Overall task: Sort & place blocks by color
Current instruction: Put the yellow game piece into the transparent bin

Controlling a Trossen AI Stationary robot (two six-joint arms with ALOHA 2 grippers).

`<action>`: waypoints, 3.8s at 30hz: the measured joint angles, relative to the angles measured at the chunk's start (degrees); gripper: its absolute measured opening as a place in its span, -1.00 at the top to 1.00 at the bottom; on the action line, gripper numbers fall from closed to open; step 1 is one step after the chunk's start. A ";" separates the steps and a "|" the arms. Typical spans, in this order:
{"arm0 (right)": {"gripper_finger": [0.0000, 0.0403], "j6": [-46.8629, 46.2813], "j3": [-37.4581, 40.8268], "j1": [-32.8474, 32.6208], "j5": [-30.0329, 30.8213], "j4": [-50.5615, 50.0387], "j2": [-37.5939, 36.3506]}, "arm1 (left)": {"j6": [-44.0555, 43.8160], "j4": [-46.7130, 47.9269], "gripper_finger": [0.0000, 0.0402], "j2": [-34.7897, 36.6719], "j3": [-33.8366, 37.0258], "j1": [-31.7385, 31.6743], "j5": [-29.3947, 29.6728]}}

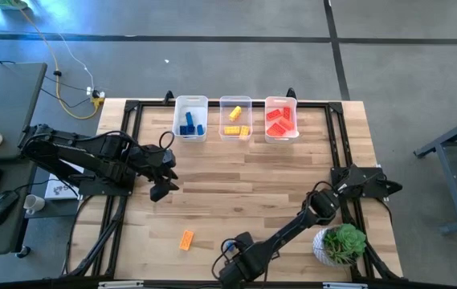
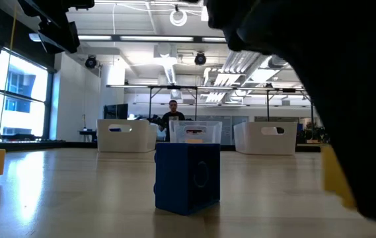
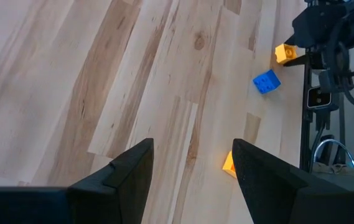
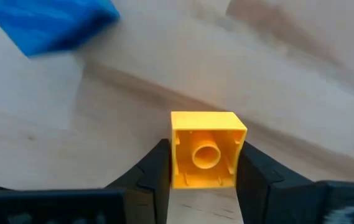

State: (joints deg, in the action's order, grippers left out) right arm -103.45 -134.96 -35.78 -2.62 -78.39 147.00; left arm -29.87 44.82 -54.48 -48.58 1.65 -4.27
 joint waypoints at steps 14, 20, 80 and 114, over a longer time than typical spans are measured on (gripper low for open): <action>0.45 11.78 0.00 6.18 8.64 -10.37 -6.32 | -3.72 0.26 -0.02 0.00 0.00 0.00 0.77; 0.45 27.76 0.00 11.99 13.87 -11.63 -8.70 | -10.53 1.16 -0.02 0.00 0.00 0.00 4.31; 0.43 100.95 0.11 63.99 0.94 4.17 -12.87 | -75.63 -4.85 -0.02 -23.56 0.00 26.83 17.76; -0.04 103.50 0.20 63.97 0.53 5.54 -12.74 | -80.85 -5.59 -0.02 -50.59 -18.06 29.57 10.90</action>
State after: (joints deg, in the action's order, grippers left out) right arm 0.05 -134.76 28.19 -2.09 -72.85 134.26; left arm -110.72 39.23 -105.07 -66.64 31.22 6.62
